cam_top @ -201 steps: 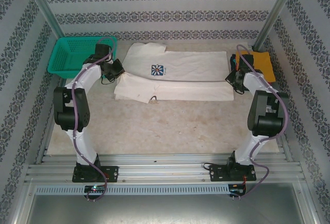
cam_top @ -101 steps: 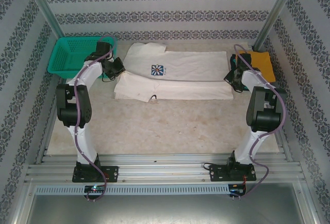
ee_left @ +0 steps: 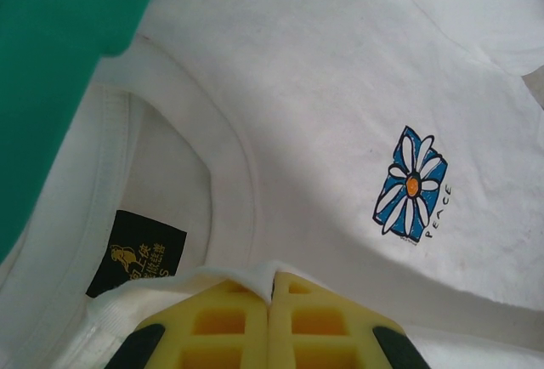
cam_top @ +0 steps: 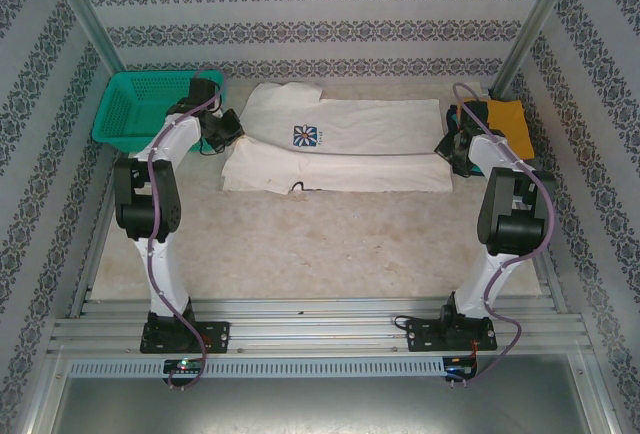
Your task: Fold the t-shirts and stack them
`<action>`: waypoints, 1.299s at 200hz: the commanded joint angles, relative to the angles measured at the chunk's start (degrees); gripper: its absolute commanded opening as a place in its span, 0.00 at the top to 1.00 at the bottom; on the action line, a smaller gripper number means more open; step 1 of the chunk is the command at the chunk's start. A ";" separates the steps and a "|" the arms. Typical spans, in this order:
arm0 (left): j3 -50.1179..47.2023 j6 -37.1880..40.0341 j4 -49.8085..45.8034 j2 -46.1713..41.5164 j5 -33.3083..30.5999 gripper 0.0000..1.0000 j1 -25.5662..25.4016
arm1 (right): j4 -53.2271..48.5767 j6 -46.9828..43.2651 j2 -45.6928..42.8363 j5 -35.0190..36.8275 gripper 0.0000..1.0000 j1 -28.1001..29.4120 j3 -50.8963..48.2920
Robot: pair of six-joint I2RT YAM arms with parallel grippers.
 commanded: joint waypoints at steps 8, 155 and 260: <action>2.21 0.94 -1.38 0.79 -0.05 0.97 0.72 | 1.18 -1.68 0.29 -0.68 0.95 0.34 1.00; 8.21 1.65 -3.81 5.22 -0.31 0.97 0.78 | 0.02 -1.53 5.33 -0.88 0.95 0.47 6.06; 7.79 3.01 -1.86 3.65 1.19 0.44 -0.62 | 6.44 -3.75 -4.16 -3.44 0.36 2.16 -1.83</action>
